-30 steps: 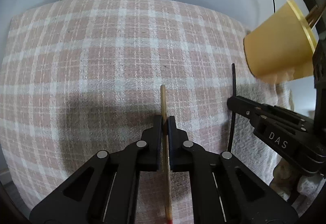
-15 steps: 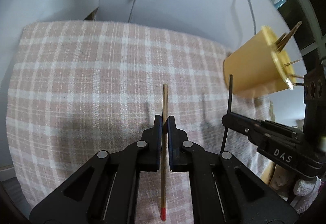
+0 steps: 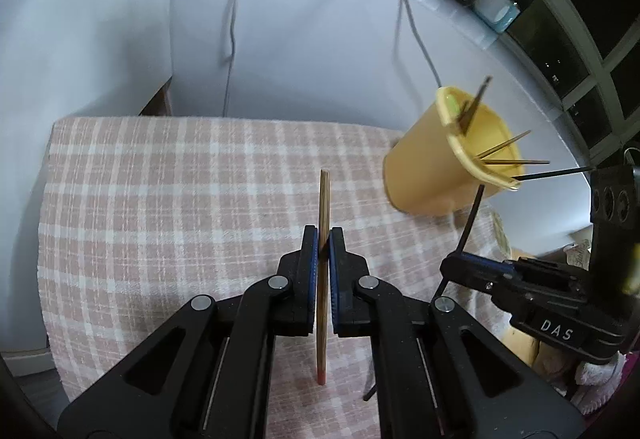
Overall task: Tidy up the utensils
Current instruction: 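Lift both chopsticks upright and carry them above the yellow container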
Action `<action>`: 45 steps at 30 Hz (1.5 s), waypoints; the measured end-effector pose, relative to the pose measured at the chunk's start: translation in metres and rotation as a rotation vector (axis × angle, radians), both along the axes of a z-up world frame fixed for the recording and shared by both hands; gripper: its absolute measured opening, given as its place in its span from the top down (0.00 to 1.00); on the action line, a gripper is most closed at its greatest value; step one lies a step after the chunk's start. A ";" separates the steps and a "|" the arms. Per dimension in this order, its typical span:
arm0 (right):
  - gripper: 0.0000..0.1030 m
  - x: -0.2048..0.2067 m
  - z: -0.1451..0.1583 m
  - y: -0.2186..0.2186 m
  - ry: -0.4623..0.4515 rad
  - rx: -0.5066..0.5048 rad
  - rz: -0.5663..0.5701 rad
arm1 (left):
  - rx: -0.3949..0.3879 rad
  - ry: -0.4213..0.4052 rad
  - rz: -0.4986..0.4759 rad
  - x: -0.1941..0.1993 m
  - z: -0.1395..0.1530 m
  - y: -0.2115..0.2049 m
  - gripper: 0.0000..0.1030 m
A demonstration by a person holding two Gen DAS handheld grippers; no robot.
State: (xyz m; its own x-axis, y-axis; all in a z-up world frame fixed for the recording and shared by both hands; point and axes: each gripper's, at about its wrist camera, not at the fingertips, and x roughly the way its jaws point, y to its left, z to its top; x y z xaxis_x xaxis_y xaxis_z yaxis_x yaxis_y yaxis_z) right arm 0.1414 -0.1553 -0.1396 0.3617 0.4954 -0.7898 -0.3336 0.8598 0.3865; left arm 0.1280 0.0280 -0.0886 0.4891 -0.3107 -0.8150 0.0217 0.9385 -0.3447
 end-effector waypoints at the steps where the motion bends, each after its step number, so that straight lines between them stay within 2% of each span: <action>1: 0.96 -0.003 0.002 -0.003 -0.005 0.002 -0.003 | 0.005 -0.011 -0.006 0.000 0.003 -0.003 0.97; 3: 0.96 -0.009 0.006 -0.009 -0.014 0.005 -0.007 | 0.012 -0.028 -0.012 -0.003 -0.005 -0.021 0.97; 18: 0.96 -0.038 0.035 -0.053 -0.098 0.016 -0.050 | 0.033 -0.135 -0.088 -0.008 0.029 -0.060 0.97; 30: 0.96 -0.049 0.057 -0.079 -0.166 0.023 -0.120 | 0.038 -0.182 -0.135 -0.009 0.049 -0.073 0.97; 45: 0.96 -0.061 0.090 -0.107 -0.233 0.053 -0.190 | -0.007 -0.233 -0.167 -0.006 0.077 -0.081 0.97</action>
